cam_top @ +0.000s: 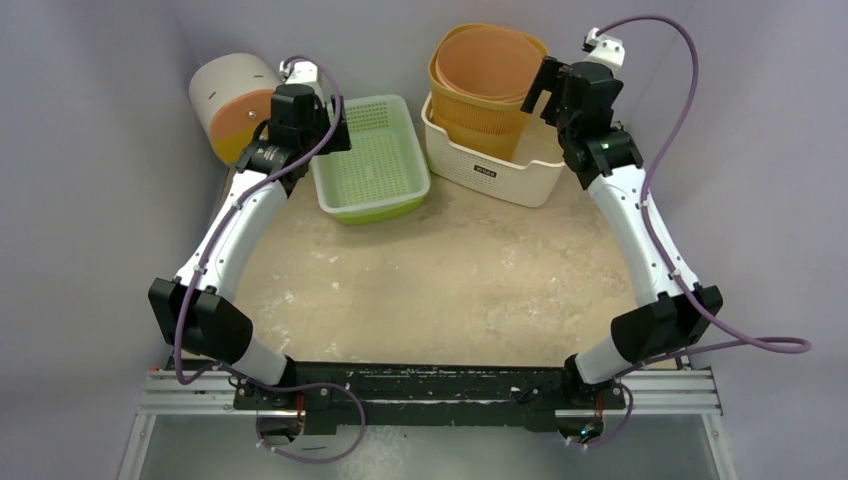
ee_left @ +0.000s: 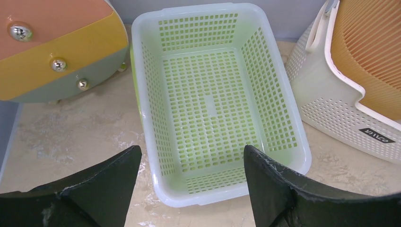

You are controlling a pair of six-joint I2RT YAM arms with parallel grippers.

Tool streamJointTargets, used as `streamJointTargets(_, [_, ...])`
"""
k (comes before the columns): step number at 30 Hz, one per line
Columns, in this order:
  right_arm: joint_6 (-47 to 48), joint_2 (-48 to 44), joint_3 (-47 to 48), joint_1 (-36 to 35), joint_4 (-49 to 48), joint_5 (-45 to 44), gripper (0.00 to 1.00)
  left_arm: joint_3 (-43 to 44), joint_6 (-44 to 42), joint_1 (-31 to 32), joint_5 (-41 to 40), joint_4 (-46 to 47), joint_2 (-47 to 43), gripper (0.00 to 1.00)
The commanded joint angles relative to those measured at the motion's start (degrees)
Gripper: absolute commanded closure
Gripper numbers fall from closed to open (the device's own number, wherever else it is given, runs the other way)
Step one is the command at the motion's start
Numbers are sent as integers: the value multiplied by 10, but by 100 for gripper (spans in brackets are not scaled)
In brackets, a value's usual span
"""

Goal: Turn the large container upside down

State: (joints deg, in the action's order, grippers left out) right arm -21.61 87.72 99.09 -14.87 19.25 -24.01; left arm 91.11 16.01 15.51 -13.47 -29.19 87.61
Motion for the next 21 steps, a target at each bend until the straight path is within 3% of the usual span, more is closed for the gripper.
streamJointTargets(1, [53,-17,-6,-2,-47,-46,0,10,14,-3,7,28,-20,23])
streamJointTargets(3, [127,-41,-40,-2,-101,-13,0,16,11,-2,6,25,-18,23])
streamJointTargets(7, [143,-64,-74,-2,-155,22,0,23,5,-2,5,19,-17,23])
streamJointTargets(14, [151,-2,15,-1,-144,-22,1,21,7,-2,14,16,-23,23])
streamJointTargets(21, [150,118,172,12,-92,-53,24,21,19,-2,32,5,-25,23])
